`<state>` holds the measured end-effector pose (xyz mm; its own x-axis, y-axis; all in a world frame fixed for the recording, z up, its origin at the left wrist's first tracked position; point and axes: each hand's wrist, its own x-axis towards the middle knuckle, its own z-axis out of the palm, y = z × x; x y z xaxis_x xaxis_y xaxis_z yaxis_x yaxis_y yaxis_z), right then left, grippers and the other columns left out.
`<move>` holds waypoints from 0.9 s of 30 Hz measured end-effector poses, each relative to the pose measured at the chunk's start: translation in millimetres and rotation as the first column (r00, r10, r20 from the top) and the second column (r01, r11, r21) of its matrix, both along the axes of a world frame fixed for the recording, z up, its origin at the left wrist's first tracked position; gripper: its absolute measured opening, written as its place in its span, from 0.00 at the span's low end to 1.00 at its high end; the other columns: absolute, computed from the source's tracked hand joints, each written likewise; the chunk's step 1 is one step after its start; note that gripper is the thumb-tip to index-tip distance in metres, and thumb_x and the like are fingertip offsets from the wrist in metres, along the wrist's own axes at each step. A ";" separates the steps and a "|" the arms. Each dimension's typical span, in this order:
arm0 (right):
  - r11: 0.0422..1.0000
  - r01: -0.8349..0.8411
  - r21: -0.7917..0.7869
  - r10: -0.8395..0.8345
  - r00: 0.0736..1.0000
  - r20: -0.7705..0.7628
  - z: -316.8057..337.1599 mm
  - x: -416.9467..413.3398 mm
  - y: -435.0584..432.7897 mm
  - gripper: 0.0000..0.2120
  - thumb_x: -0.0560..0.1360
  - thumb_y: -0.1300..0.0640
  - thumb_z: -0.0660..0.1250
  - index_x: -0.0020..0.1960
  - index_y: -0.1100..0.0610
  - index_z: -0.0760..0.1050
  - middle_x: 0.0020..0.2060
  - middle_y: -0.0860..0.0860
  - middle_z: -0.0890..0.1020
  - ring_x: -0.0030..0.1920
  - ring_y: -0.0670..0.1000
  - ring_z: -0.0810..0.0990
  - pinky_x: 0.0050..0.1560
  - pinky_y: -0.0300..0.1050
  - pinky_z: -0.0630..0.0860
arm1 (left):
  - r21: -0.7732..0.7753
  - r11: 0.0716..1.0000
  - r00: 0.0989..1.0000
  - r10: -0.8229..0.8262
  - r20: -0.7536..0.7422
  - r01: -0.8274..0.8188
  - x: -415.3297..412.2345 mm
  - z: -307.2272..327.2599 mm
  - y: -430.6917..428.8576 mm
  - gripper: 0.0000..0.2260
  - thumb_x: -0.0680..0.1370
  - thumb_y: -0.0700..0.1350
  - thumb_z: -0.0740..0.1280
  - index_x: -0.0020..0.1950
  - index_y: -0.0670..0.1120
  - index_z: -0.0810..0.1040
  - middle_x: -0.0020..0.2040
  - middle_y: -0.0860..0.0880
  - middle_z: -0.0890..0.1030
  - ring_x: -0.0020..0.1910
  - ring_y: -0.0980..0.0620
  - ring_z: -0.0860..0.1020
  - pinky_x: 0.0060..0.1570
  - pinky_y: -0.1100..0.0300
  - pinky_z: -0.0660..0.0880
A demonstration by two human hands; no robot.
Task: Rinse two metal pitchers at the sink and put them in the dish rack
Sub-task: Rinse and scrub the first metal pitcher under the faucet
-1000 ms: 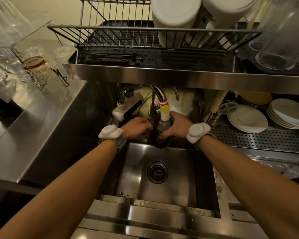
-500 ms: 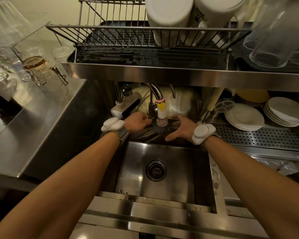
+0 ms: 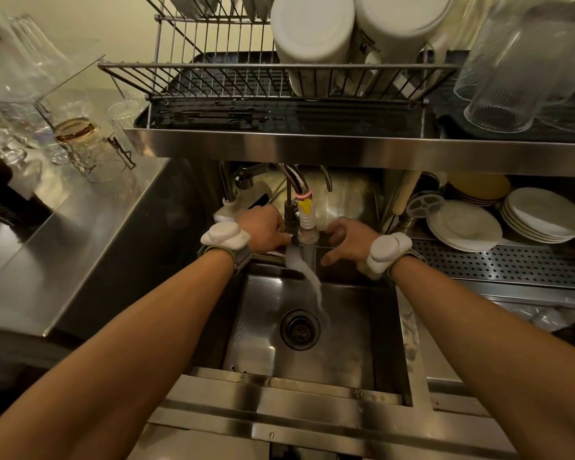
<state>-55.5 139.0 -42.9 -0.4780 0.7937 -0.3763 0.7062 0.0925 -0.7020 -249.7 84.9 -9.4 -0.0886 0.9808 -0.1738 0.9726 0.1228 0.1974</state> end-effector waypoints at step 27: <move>0.999 -0.034 0.007 0.034 0.999 -0.023 -19.9 -9.8 0.8 0.47 0.59 0.55 0.81 0.72 0.57 0.61 0.66 0.53 0.73 0.66 0.54 0.72 0.62 0.42 0.69 | -0.267 0.941 0.765 0.327 0.555 -0.209 -6.1 -39.4 0.4 0.12 0.80 0.45 0.62 0.45 0.40 0.81 0.45 0.43 0.79 0.46 0.48 0.76 0.46 0.57 0.70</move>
<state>-65.3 139.9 -62.8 -0.5130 0.7795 -0.3594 0.6865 0.1211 -0.7170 -255.9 85.3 -48.8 -0.1666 0.8782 -0.4483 0.5980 0.4514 0.6623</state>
